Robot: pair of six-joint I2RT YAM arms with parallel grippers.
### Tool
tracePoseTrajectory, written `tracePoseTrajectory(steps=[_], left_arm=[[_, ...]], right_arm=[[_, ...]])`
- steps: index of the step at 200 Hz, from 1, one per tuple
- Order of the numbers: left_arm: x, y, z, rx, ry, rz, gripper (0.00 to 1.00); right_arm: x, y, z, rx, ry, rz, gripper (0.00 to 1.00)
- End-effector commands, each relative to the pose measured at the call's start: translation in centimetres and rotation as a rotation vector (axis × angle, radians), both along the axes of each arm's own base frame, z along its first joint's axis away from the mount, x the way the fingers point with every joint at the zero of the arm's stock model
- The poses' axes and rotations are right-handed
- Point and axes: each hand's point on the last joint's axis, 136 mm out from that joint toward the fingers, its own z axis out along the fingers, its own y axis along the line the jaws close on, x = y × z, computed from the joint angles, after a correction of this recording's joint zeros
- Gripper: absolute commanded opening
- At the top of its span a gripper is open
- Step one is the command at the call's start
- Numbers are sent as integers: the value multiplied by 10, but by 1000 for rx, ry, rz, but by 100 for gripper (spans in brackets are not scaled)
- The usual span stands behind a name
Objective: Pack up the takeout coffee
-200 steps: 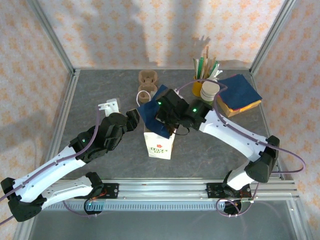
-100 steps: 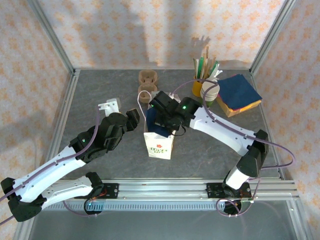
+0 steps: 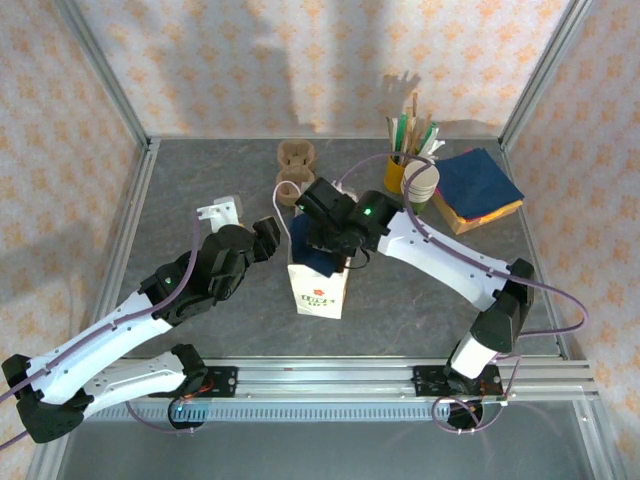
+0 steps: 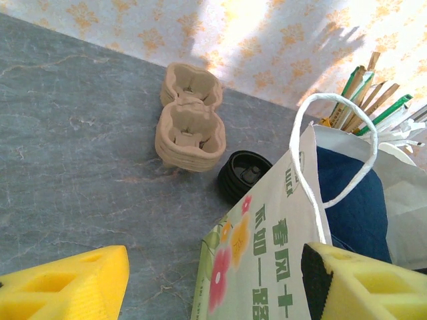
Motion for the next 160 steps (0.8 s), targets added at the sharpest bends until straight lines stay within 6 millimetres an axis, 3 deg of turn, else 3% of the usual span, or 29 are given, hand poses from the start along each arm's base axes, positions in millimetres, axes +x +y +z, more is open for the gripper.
tracePoseTrajectory(steps=[1,45,79,110,135,160], left_arm=[[1,-1,2,-7,-6,-5,71],[1,2,2,-4,-8,3,71],[0,4,1,-4,-9,7,71],[0,4,-1,-5,-6,7,71],[0,3,-3,-7,-5,6,71],[0,3,-4,-5,-3,6,71]], right_arm=[[6,4,25,17,-70,17,30],[14,-2,43,-22,-120,7,31],[15,6,53,13,-133,29,29],[7,22,27,51,-58,75,24],[5,21,5,17,-18,73,24],[4,21,-5,5,-6,77,23]])
